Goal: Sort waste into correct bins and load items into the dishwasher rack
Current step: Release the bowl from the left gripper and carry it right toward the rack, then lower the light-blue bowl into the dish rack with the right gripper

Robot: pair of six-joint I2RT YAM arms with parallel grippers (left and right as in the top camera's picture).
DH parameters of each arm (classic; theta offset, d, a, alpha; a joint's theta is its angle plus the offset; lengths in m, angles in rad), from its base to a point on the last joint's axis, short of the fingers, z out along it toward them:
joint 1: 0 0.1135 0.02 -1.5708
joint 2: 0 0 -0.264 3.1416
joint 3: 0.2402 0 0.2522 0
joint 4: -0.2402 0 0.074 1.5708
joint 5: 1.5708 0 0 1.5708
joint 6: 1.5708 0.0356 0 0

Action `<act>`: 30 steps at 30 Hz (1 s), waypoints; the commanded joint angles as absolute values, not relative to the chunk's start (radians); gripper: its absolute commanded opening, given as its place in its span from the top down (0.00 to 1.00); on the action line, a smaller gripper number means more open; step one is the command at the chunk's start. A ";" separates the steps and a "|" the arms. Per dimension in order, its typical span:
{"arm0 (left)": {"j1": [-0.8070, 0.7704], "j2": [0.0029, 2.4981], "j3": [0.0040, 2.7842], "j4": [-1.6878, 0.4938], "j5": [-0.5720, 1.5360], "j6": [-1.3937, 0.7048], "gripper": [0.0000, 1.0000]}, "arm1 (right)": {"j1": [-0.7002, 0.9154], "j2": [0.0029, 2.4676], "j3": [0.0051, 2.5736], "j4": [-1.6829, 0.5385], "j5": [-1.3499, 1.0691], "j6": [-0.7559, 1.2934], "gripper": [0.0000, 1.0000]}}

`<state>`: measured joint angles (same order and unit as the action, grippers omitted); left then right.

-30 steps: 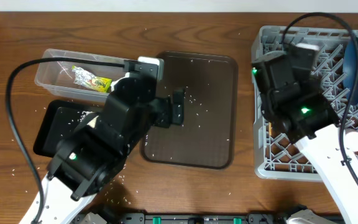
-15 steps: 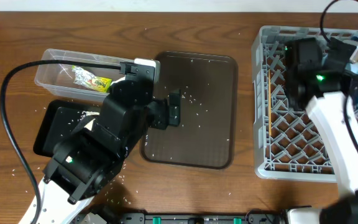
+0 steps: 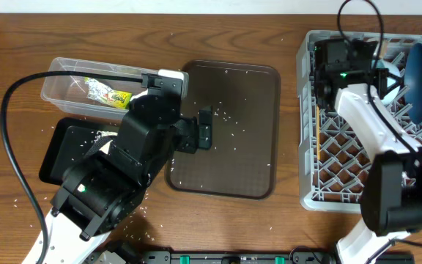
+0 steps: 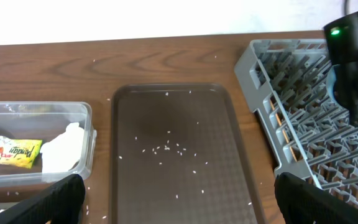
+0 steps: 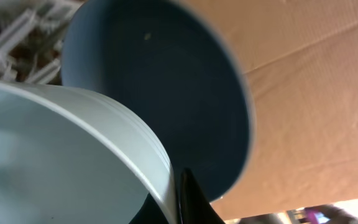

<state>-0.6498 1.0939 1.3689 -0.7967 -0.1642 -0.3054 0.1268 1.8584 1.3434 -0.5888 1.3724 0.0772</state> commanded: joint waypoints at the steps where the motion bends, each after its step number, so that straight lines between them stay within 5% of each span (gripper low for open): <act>1: -0.647 1.091 1.377 -0.807 -0.175 -0.285 0.02 | 0.134 1.898 1.354 -0.592 1.436 -0.002 0.99; 10: -0.647 1.091 1.377 -0.807 -0.176 -0.285 0.02 | 0.220 1.946 1.354 -0.596 1.385 -0.001 0.99; 12: -0.647 1.090 1.377 -0.809 -0.176 -0.285 0.02 | 0.235 1.947 1.354 -0.616 1.349 -0.002 0.85; 14: -0.647 1.090 1.377 -0.814 -0.175 -0.285 0.02 | 0.253 1.947 1.354 -0.683 1.265 -0.002 0.56; 30: -0.647 1.095 1.377 -0.837 -0.176 -0.285 0.02 | 0.276 1.911 1.355 -0.894 0.871 0.100 0.35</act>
<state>-0.6498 1.0939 1.3689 -0.8341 -0.1642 -0.3054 0.2626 1.9255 1.3434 -0.8928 1.0000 0.0647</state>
